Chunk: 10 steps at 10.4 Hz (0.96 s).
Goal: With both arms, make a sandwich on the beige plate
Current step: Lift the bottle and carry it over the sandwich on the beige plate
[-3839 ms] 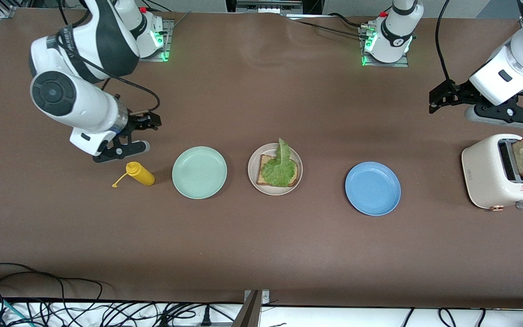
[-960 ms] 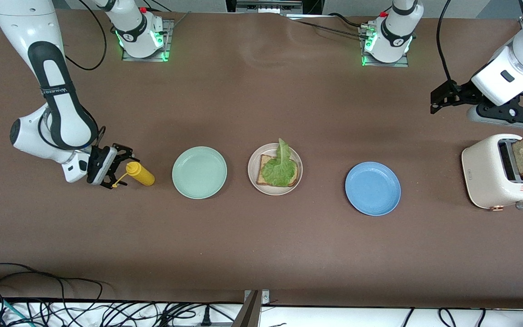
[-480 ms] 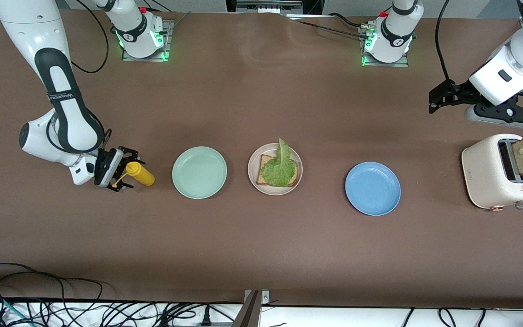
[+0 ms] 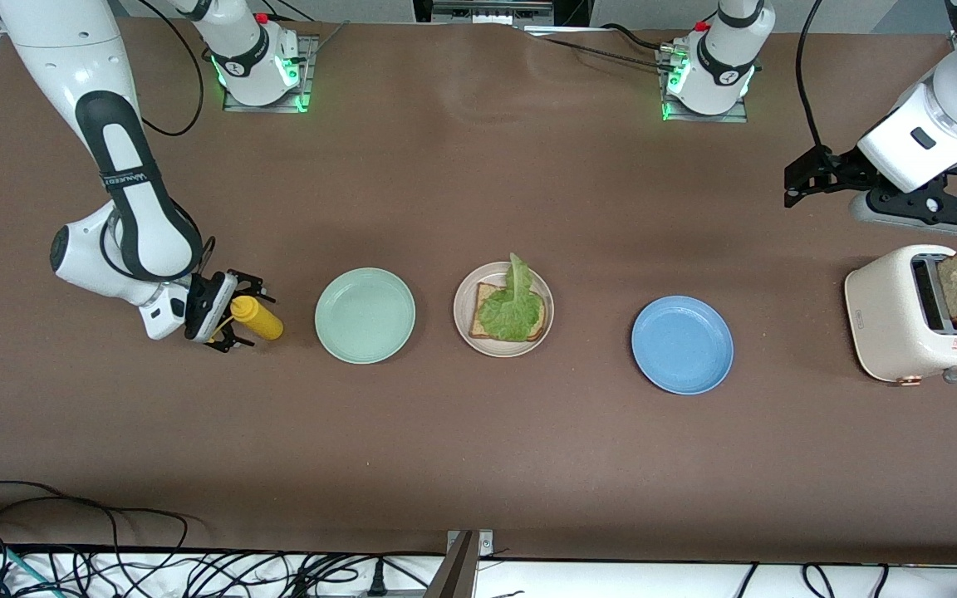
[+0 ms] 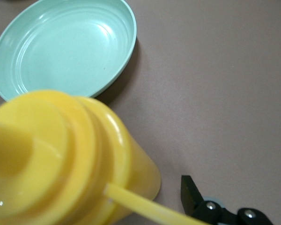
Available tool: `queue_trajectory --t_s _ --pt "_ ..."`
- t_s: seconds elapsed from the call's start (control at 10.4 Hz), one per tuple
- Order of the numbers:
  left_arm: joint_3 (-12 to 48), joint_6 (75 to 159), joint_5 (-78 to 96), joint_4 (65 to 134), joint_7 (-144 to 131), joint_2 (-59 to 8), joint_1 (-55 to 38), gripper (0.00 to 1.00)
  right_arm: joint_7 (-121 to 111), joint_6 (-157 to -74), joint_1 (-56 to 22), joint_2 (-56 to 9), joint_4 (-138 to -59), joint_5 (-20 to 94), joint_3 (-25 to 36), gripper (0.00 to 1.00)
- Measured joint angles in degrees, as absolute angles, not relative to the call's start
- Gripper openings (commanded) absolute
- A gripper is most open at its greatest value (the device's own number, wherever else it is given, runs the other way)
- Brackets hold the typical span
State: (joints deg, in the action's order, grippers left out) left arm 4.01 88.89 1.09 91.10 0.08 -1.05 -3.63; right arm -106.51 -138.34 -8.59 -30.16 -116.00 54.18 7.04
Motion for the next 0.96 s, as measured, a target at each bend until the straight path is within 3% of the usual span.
queue_trajectory --t_s 0.19,0.38,0.48,0.96 --pt "4.01 88.89 1.09 91.1 0.08 -1.05 -3.63 1.0 -106.89 -138.47 -8.62 -31.02 -115.56 55.51 6.62 0.97" --pt "4.01 88.89 1.09 91.1 0.08 -1.05 -3.64 1.0 -106.89 -138.5 -8.67 -31.13 -115.4 55.85 6.15 0.45" --pt "4.01 88.89 1.09 91.1 0.08 -1.05 -3.64 1.0 -106.89 -138.51 -8.73 -31.16 -115.4 56.05 5.95 0.0" --pt "3.99 88.89 1.09 91.1 0.08 -1.05 -3.6 1.0 -106.24 -138.57 -9.17 -31.3 -114.78 56.1 5.05 0.0"
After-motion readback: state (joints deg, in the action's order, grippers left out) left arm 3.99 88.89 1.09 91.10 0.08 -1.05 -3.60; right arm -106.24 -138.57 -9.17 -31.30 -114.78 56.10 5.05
